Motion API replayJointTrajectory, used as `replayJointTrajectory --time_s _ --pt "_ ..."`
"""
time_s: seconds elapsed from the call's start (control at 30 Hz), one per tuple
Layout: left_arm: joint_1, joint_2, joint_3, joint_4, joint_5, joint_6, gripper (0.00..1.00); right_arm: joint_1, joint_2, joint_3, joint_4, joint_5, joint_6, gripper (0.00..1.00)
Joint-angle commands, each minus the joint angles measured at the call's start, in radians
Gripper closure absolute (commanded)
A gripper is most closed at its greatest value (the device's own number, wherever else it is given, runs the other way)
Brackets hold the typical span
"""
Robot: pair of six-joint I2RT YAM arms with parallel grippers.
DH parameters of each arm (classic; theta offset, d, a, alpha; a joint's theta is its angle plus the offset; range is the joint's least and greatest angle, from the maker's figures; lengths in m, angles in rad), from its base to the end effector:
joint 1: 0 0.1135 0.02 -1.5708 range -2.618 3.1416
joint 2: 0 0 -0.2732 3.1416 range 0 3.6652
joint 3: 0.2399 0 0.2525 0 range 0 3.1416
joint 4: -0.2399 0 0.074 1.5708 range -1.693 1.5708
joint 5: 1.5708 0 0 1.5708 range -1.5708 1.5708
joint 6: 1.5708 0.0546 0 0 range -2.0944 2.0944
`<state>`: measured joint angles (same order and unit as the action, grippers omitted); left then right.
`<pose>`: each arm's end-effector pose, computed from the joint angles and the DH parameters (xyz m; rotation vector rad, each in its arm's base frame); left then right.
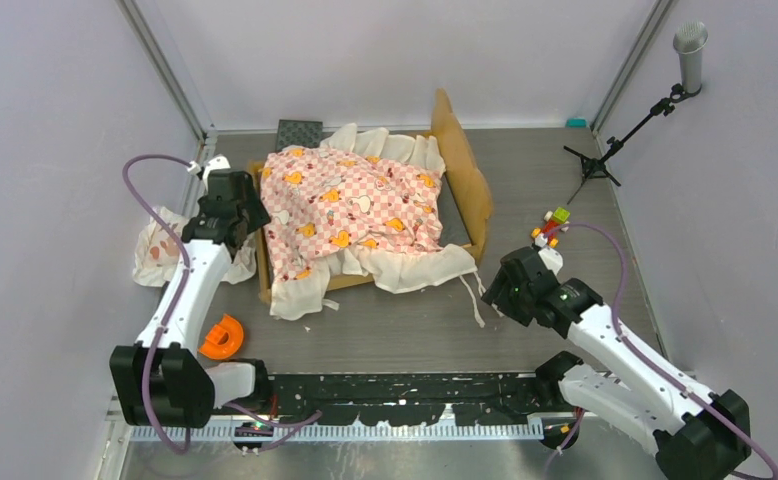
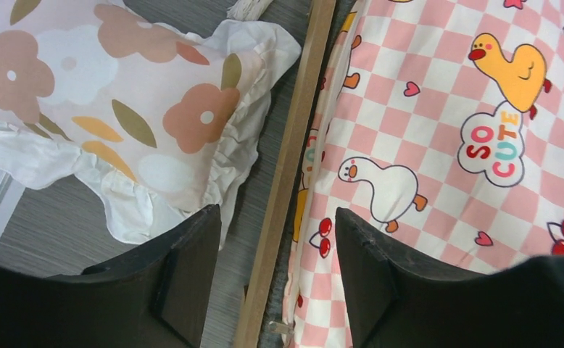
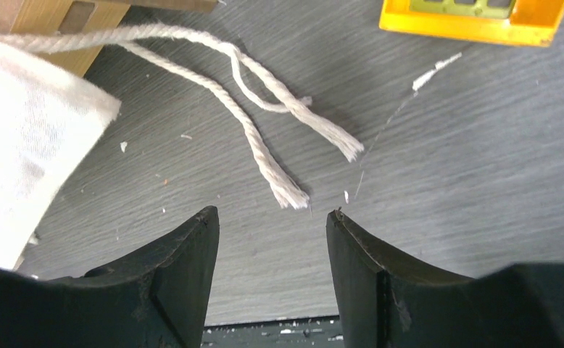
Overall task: Set up the pet bed
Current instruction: Adjust the bed frame at the center of the board, then tie the ropes to the bed frame.
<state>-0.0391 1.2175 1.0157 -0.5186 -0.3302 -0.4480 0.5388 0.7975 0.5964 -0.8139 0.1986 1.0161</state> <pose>0.2727 0.0070 0.2966 -0.6205 2.1600 0.1176 0.1332 0.0671 0.2105 0.6838 2.4992 0.3344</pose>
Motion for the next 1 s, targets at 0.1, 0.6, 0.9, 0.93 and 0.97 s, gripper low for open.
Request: replayJointTrajectory --time_s 0.1,0.6,0.9,0.93,0.97 --pt "-0.001 -0.152 0.039 -0.049 0.13 -0.047 0.27 -0.016 0.113 0.001 0.176 0.041 -0.13 0.39" --pt "-0.877 -0.377 -0.18 -0.105 -0.174 -0.208 0.31 -0.019 0.29 0.003 0.249 -0.029 -0.181 0.44" --pt "-1.213 -0.269 -0.196 -0.017 -0.339 -0.221 0.32 -0.021 0.295 0.068 0.154 0.122 -0.218 0.47" --pt "-1.217 -0.268 -0.203 -0.004 -0.332 -0.221 0.32 -0.022 0.31 0.08 0.159 0.117 -0.237 0.45" --pt "-1.218 -0.268 -0.209 0.006 -0.325 -0.221 0.32 -0.023 0.332 0.093 0.162 0.116 -0.256 0.44"
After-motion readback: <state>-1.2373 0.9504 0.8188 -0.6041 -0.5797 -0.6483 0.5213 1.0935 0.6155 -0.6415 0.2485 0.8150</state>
